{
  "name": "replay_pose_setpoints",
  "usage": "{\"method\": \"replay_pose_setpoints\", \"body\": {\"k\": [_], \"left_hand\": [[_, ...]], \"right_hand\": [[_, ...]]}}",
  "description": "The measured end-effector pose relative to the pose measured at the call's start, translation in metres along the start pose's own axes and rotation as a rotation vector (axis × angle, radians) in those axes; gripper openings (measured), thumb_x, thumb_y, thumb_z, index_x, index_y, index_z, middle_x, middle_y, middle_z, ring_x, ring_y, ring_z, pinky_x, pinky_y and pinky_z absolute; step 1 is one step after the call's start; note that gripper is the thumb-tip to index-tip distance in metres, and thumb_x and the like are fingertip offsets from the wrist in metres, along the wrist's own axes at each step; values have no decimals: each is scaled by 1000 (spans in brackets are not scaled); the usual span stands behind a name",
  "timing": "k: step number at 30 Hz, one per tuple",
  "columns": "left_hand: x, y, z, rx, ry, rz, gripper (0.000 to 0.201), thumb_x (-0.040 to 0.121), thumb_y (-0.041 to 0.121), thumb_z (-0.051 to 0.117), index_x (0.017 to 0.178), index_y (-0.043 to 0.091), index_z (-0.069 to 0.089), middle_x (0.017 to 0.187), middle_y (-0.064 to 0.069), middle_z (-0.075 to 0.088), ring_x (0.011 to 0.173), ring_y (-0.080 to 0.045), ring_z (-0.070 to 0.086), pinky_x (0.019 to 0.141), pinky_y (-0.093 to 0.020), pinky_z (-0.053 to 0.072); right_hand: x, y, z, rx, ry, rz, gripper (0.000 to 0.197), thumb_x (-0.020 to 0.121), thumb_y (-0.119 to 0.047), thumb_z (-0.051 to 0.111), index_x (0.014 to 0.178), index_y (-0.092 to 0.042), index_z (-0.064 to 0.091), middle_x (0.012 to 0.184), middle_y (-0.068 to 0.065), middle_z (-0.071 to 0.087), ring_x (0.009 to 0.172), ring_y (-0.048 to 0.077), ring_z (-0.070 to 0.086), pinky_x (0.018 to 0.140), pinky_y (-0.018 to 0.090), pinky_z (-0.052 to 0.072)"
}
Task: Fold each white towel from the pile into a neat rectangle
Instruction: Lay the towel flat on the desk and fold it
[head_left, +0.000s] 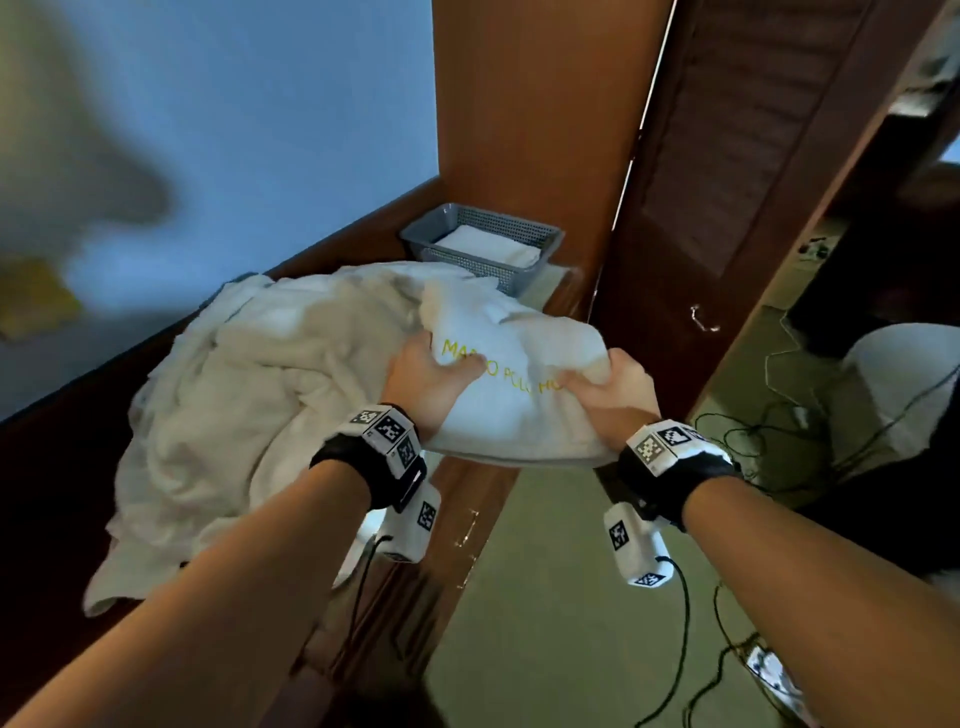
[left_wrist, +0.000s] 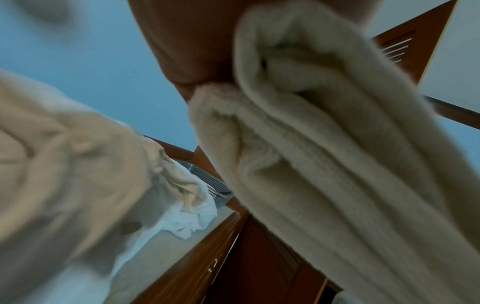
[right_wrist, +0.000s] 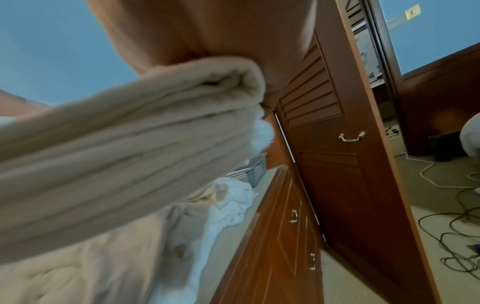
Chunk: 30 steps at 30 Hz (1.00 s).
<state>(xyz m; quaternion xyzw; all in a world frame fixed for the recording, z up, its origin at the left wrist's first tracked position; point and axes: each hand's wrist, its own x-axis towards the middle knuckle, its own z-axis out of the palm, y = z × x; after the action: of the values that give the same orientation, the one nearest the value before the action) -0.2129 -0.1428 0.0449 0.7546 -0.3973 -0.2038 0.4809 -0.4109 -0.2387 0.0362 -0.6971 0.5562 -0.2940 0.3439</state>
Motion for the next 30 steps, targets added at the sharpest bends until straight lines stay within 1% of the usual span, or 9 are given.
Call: {"method": "replay_pose_setpoints", "body": {"k": [6, 9, 12, 14, 17, 20, 24, 27, 30], "left_hand": [[91, 13, 67, -7, -45, 16, 63, 58, 67, 64, 94, 17, 67, 94, 0, 73, 96, -23, 67, 87, -38, 54], [141, 13, 91, -37, -62, 19, 49, 63, 59, 65, 89, 17, 63, 92, -2, 70, 95, -24, 65, 81, -35, 50], [198, 12, 109, -52, -93, 34, 53, 65, 57, 62, 92, 12, 63, 88, -2, 68, 91, -25, 62, 71, -32, 40], [238, 9, 119, -57, -93, 29, 52, 65, 56, 61, 92, 11, 63, 88, -3, 67, 90, -28, 61, 70, -31, 37], [291, 9, 130, -68, -119, -5, 52, 64, 53, 62, 97, 12, 63, 98, -6, 69, 95, -28, 63, 76, -33, 45], [333, 8, 138, -84, -131, -31, 43, 79, 44, 73, 103, 10, 62, 105, -7, 69, 96, -27, 64, 84, -35, 51], [380, 1, 147, -78, -138, -60, 33, 85, 33, 73, 105, 9, 62, 105, -7, 69, 96, -26, 65, 83, -36, 53], [407, -2, 152, -121, -135, -103, 31, 84, 29, 73, 106, 10, 61, 106, -5, 69, 95, -23, 66, 78, -31, 53], [430, -4, 159, -124, -109, -102, 33, 81, 34, 74, 103, 12, 60, 103, -2, 67, 93, -21, 64, 76, -30, 48]], "right_hand": [[95, 23, -15, -41, 53, 40, 41, 79, -43, 76, 97, -11, 56, 97, 7, 65, 103, 33, 61, 75, 32, 43], [149, 29, -8, -54, 66, 56, 43, 79, -44, 76, 97, -10, 56, 99, 9, 67, 100, 33, 62, 75, 34, 46], [208, 28, 3, -75, 67, 66, 44, 79, -44, 75, 99, -9, 57, 101, 9, 67, 101, 32, 62, 77, 35, 47], [247, 23, 12, -93, 56, 81, 44, 80, -45, 74, 99, -9, 58, 100, 8, 67, 100, 32, 62, 79, 36, 49], [302, 14, 23, -123, 29, 88, 39, 80, -45, 73, 98, -14, 57, 98, 5, 66, 95, 29, 63, 75, 34, 47], [353, 2, 32, -192, 3, 63, 41, 80, -46, 72, 104, -16, 58, 97, 2, 64, 92, 27, 62, 73, 31, 44], [418, -15, 45, -334, -48, 4, 43, 83, -44, 70, 109, -14, 55, 104, 11, 64, 92, 31, 60, 73, 31, 41], [466, -23, 59, -398, -85, -57, 46, 83, -44, 70, 112, -12, 55, 109, 16, 64, 99, 36, 61, 73, 33, 42], [510, -28, 74, -424, -121, -103, 47, 84, -42, 71, 115, -10, 55, 111, 19, 62, 102, 37, 60, 75, 34, 43]]}}
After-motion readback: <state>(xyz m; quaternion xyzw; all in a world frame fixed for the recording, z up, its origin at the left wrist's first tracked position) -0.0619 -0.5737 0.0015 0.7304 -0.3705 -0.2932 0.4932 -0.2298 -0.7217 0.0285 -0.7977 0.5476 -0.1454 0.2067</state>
